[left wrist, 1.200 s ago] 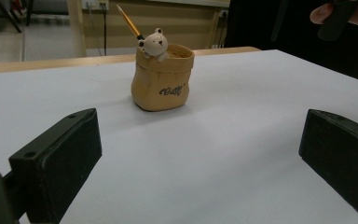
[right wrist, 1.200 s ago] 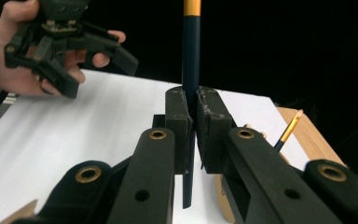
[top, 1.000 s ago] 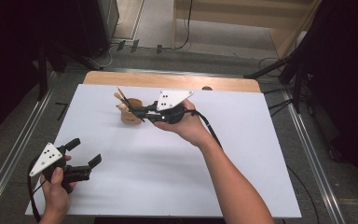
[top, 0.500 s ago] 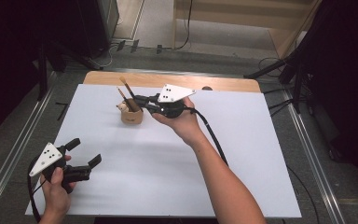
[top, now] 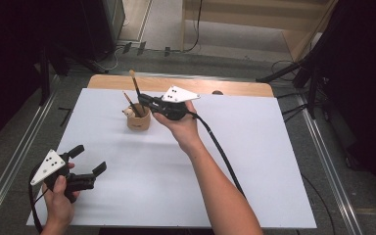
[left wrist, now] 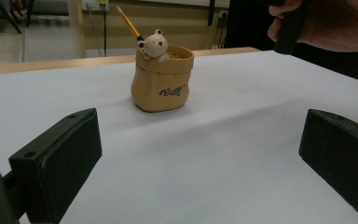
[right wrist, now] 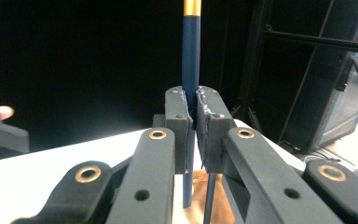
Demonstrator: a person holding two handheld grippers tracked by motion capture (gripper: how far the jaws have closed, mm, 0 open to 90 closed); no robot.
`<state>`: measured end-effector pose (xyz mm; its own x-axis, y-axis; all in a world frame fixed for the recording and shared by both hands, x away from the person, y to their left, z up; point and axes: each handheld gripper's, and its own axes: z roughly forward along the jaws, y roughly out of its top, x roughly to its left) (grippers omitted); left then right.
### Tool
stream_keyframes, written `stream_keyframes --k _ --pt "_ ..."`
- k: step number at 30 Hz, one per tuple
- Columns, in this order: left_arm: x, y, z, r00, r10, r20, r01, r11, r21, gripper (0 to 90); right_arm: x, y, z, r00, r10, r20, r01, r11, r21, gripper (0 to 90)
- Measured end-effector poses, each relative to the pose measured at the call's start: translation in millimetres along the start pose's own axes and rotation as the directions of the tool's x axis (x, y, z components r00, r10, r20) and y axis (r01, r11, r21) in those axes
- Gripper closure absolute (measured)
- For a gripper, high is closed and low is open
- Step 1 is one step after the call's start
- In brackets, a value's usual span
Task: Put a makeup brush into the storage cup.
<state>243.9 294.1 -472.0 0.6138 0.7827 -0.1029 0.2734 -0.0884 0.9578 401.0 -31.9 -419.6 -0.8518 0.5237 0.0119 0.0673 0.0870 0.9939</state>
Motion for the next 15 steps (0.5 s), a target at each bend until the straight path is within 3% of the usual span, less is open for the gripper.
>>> stream_keyframes --k 10,15 --pt "0.2 0.2 -0.3 1.0 -0.007 -0.001 0.007 1.0 -0.005 0.0 0.1 -18.4 17.1 0.9963 0.065 0.055 -0.065 0.998 -0.002 85.1" --pt "0.1 0.2 -0.3 1.0 -0.006 -0.001 0.006 1.0 -0.004 0.0 1.6 -26.0 24.6 0.9942 0.062 0.087 -0.063 0.998 0.013 85.1"
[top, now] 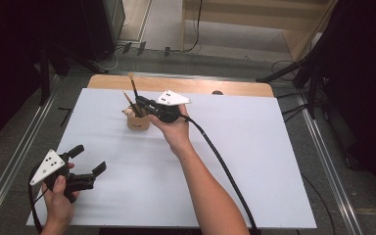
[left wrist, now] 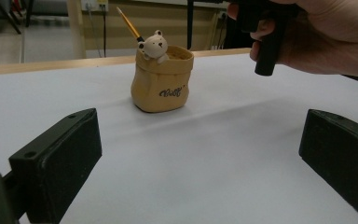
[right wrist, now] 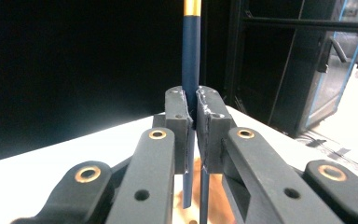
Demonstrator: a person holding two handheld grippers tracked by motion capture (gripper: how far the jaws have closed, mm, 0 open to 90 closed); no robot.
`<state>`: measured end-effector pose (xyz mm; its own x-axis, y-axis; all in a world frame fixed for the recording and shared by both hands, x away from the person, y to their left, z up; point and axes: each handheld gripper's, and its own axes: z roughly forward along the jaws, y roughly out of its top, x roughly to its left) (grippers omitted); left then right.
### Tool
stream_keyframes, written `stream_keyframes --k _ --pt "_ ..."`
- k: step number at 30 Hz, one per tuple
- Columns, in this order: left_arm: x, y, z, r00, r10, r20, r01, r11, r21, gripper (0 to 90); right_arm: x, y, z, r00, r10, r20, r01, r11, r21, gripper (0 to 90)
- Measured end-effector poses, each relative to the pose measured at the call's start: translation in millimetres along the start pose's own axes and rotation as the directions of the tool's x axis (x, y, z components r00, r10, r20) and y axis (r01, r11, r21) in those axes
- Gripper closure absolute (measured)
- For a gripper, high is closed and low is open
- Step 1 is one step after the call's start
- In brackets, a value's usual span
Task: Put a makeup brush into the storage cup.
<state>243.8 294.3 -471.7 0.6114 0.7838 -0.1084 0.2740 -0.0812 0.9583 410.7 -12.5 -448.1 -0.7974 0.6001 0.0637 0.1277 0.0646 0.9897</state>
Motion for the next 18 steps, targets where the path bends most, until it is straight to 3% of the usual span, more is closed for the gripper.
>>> stream_keyframes --k 13,18 --pt "-0.3 0.1 0.3 1.0 0.004 0.007 -0.004 1.0 0.002 0.0 1.6 -18.0 8.7 0.998 0.05 0.039 -0.052 0.997 0.053 84.8" --pt "-0.3 0.1 0.4 1.0 0.004 0.008 -0.004 1.0 0.003 0.0 0.7 -21.9 10.4 0.9976 0.047 0.051 -0.05 0.996 0.07 84.8"
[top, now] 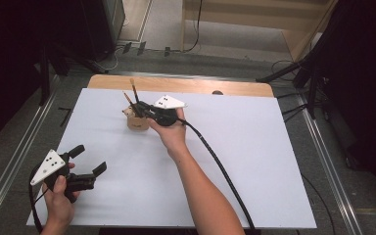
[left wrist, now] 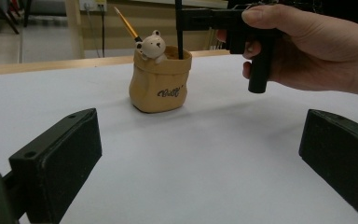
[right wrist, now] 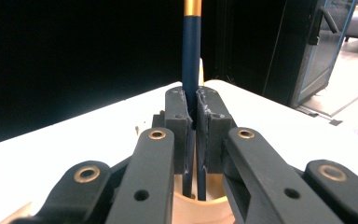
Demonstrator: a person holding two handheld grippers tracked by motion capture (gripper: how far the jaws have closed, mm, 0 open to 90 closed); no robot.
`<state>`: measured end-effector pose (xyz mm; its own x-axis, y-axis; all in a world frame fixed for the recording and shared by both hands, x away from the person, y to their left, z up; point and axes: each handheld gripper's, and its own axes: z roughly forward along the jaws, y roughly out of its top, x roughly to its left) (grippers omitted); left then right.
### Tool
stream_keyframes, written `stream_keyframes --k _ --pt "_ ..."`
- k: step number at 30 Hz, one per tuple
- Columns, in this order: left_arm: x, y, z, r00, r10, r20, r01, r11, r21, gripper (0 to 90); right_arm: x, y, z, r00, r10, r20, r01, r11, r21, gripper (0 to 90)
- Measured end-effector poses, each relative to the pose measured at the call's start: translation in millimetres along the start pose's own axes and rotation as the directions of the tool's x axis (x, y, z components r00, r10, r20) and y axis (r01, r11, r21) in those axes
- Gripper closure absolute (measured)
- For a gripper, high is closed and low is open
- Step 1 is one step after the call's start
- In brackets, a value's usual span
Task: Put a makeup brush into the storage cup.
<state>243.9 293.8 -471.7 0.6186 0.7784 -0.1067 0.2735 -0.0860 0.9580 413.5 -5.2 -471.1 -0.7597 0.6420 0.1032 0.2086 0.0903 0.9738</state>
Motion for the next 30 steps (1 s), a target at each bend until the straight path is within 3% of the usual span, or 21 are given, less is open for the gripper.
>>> stream_keyframes --k 5,6,10,12,14,16,17,19,26,28,30 --pt "0.4 -0.1 -0.1 1.0 -0.003 -0.001 0.003 1.0 -0.002 0.0 -0.1 -2.4 1.0 0.9999 0.013 -0.005 -0.013 1.0 0.012 83.0" --pt "0.5 -0.1 -0.1 1.0 -0.003 -0.001 0.003 1.0 -0.002 0.0 -0.1 -2.9 1.1 0.9998 0.018 -0.009 -0.018 1.0 0.014 78.4" --pt "0.5 0.1 -0.1 1.0 -0.004 -0.002 0.004 1.0 -0.004 0.0 1.9 -1.7 0.7 0.9994 0.033 0.003 -0.033 0.999 0.037 49.5" --pt "0.6 0.3 0.4 1.0 -0.007 -0.003 0.007 1.0 -0.005 0.0 2.5 -0.4 -0.3 0.9971 0.076 -0.004 -0.075 0.996 0.046 36.1" --pt "0.4 0.3 1.1 1.0 -0.005 -0.003 0.005 1.0 -0.002 0.0 4.5 2.0 -3.4 0.9982 0.059 -0.007 -0.058 0.997 0.057 24.4" --pt "0.1 0.6 2.3 1.0 -0.002 -0.001 0.002 1.0 -0.001 0.0 5.9 5.4 -6.5 0.9971 0.076 -0.002 -0.075 0.994 0.083 9.9" --pt "-0.2 0.8 2.7 1.0 -0.005 0.0 0.005 1.0 -0.001 0.0 6.4 6.6 -8.9 0.9976 0.065 -0.023 -0.063 0.994 0.092 2.5" --pt "-0.4 1.0 4.0 1.0 -0.004 0.0 0.004 1.0 0.001 0.0 7.1 10.2 -15.5 0.9977 0.02 -0.065 -0.013 0.996 0.092 0.0" --pt "-2.6 0.9 8.1 1.0 -0.001 0.004 0.001 1.0 0.007 0.0 1.9 19.2 -33.8 0.9975 0.068 -0.02 -0.067 0.997 0.049 0.0" --pt "-3.2 0.6 9.1 1.0 0.0 0.007 0.0 1.0 0.009 0.0 -2.3 18.6 -38.9 0.9921 0.1 -0.076 -0.095 0.993 0.063 0.0" --pt "-3.9 0.3 10.4 1.0 0.002 0.007 -0.002 0.9999 0.011 0.0 -3.5 17.5 -43.4 0.9917 0.125 -0.032 -0.123 0.991 0.057 0.0"
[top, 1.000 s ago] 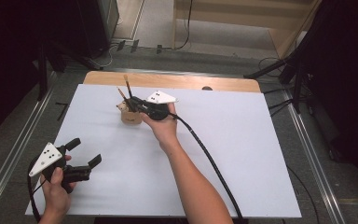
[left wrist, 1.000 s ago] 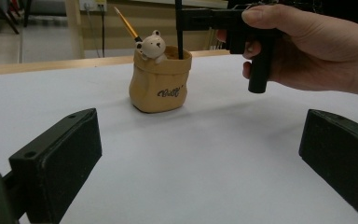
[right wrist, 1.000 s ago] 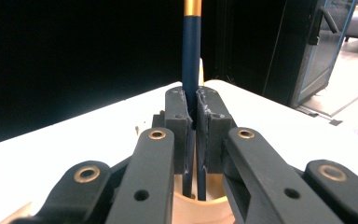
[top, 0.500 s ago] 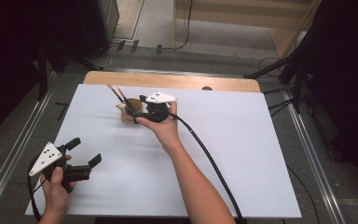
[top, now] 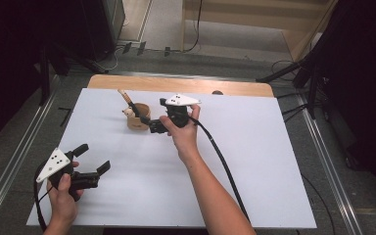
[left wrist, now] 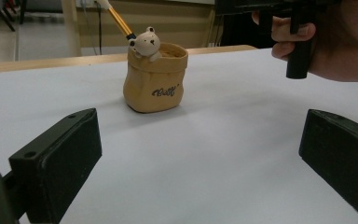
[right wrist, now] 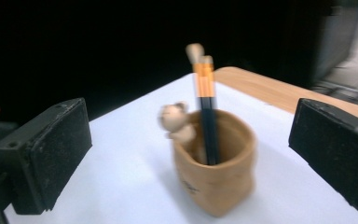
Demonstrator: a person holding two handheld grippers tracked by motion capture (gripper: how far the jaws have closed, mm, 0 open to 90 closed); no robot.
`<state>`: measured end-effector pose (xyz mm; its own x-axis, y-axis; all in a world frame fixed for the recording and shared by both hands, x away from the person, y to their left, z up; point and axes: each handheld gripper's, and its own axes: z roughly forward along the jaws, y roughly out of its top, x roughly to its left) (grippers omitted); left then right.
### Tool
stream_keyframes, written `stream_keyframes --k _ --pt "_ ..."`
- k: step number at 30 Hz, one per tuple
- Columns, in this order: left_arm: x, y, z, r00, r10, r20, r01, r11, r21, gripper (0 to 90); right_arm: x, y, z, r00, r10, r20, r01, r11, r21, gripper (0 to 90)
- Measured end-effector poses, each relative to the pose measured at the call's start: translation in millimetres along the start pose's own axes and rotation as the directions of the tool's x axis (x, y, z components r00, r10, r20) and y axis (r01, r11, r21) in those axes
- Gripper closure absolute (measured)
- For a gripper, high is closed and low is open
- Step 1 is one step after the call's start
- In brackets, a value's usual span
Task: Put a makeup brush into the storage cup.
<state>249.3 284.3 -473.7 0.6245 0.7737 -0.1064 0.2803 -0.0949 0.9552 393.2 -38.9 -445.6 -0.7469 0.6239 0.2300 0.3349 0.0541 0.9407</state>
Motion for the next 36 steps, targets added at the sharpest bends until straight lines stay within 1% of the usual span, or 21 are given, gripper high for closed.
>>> stream_keyframes --k 1,2,4,5,7,10,13,15,16,19,24,26,32,36 --pt "0.0 0.0 0.5 1.0 0.004 0.002 -0.004 1.0 0.002 0.0 -1.3 -1.0 -3.4 0.9996 0.022 0.015 -0.022 1.0 -0.011 0.0" --pt "-0.2 -0.1 1.4 1.0 0.003 0.001 -0.003 1.0 0.003 0.0 -2.4 -1.7 -5.6 0.9993 0.033 0.018 -0.033 0.999 -0.017 0.0" --pt "-0.5 -0.4 2.8 1.0 0.005 0.002 -0.005 1.0 0.006 0.0 -4.8 -3.8 -12.0 0.999 0.04 0.021 -0.039 0.999 -0.032 0.0" --pt "-0.4 -0.7 3.2 1.0 0.007 0.005 -0.007 1.0 0.006 0.0 -5.8 -4.9 -15.4 0.9992 0.032 0.022 -0.031 0.999 -0.03 0.0" --pt "-0.8 -1.5 3.0 0.9999 0.01 0.004 -0.01 0.9998 0.016 0.0 -7.5 -7.7 -21.8 0.9988 0.016 0.046 -0.015 1.0 -0.023 0.0" --pt "-1.2 -1.9 1.4 0.9999 0.016 0.004 -0.016 0.9998 0.014 0.0 -10.2 -11.8 -29.4 0.9978 0.015 0.065 -0.014 1.0 -0.016 0.2" --pt "-0.2 -2.1 -0.9 0.9999 0.011 0.0 -0.011 0.9999 0.009 0.0 -12.0 -15.0 -36.0 0.9967 0.015 0.08 -0.014 1.0 -0.014 0.5" --pt "0.1 -2.0 -1.8 0.9999 0.01 -0.003 -0.01 0.9999 0.012 0.0 -12.2 -16.2 -39.2 0.9966 0.008 0.082 -0.007 1.0 -0.006 0.5" --pt "0.0 -1.8 -2.2 0.9999 0.009 -0.005 -0.009 0.9999 0.009 0.0 -11.9 -16.9 -41.4 0.9959 0.0 0.09 0.0 1.0 -0.001 1.4" --pt "-1.0 -1.9 -2.0 0.9999 0.011 -0.003 -0.011 0.9999 0.011 0.0 -10.9 -17.8 -47.3 0.9946 -0.008 0.104 0.008 1.0 -0.004 3.0" --pt "-3.3 -1.7 -1.0 0.9998 0.019 0.0 -0.019 0.9997 0.013 0.0 -9.6 -19.6 -58.3 0.9948 -0.002 0.102 0.003 1.0 -0.011 3.0" --pt "-3.1 -1.7 -1.2 0.9998 0.018 0.0 -0.018 0.9998 0.012 0.0 -9.7 -20.4 -62.8 0.9945 -0.006 0.104 0.008 1.0 -0.016 3.0" --pt "-2.1 -1.5 -1.9 0.9998 0.018 -0.005 -0.018 0.9997 0.014 0.0 -12.6 -24.6 -78.2 0.9951 0.018 0.097 -0.015 0.999 -0.039 3.2" --pt "-3.2 -1.7 -1.0 0.9998 0.018 -0.004 -0.018 0.9997 0.016 0.0 -14.7 -28.2 -90.2 0.9948 0.013 0.101 -0.009 0.999 -0.045 3.2"
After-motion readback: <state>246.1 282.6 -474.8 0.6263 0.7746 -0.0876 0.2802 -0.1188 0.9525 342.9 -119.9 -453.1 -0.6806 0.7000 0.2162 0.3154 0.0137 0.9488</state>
